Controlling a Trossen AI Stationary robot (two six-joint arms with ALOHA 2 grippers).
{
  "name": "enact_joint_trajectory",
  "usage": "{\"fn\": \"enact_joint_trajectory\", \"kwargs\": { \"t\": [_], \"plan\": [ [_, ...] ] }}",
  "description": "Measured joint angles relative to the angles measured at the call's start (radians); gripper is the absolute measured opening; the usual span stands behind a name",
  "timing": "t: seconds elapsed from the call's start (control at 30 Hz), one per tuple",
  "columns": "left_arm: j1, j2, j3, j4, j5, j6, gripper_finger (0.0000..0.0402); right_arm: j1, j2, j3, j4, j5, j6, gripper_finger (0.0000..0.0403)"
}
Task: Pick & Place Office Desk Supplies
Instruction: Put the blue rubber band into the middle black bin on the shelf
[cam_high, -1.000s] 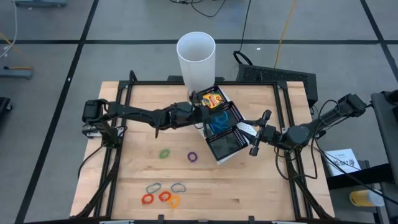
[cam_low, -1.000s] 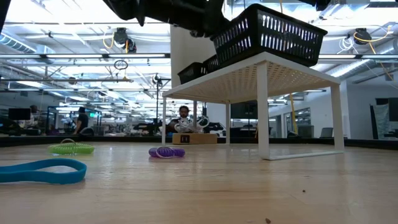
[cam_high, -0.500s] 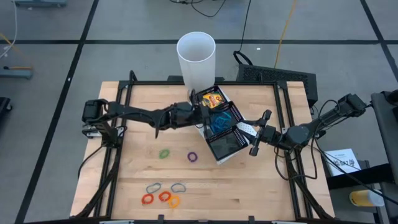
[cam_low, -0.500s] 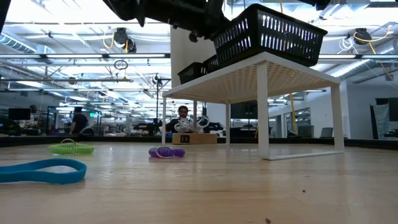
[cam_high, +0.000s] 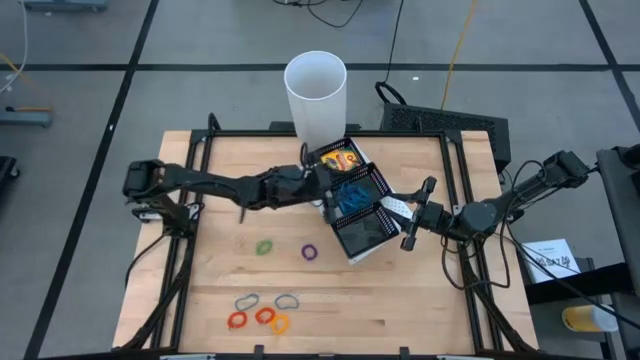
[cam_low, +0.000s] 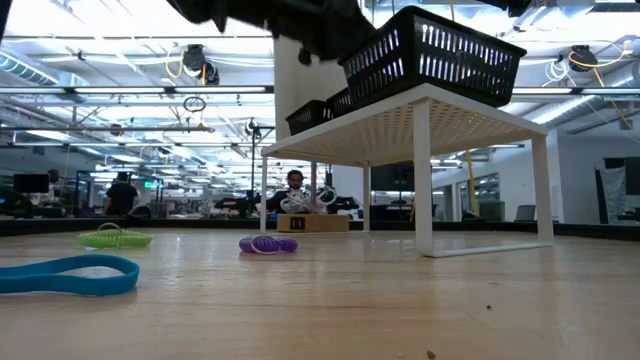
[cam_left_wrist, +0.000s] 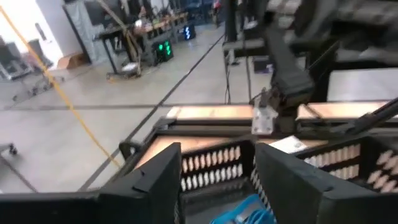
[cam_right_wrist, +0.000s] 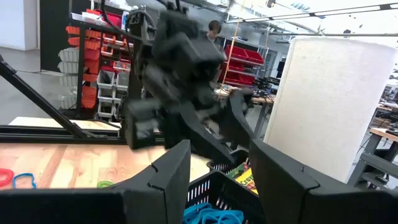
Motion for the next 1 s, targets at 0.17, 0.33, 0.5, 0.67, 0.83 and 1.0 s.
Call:
{"fn": "enact_joint_trajectory", "kwargs": {
  "t": [0.17, 0.33, 0.5, 0.67, 0.83, 1.0],
  "plan": [
    [-0.068, -0.14, 0.001, -0.227, -0.001, -0.001, 0.0229, 0.0, 0.0, 0.0, -0.003, 0.002, -0.006, 0.0155],
    [-0.169, -0.298, 0.001, -0.595, 0.0, -0.143, 0.0224, 0.0, 0.0, 0.0, -0.004, 0.004, -0.027, 0.0155],
    [-0.284, -0.364, 0.001, -0.894, -0.001, -0.37, 0.0225, 0.0, -0.001, 0.0, -0.005, 0.004, -0.03, 0.0153],
    [-0.405, -0.359, 0.0, -1.083, 0.0, -0.566, 0.0225, 0.0, -0.001, 0.0, -0.018, 0.004, -0.033, 0.0157],
    [-0.512, -0.322, 0.0, -1.202, 0.0, -0.851, 0.0225, 0.0, -0.001, 0.0, -0.021, 0.004, -0.028, 0.0157],
    [-0.622, -0.26, -0.006, -1.254, 0.0, -1.109, 0.0225, 0.0, -0.001, 0.0, -0.028, 0.004, -0.027, 0.0157]
  ]
}}
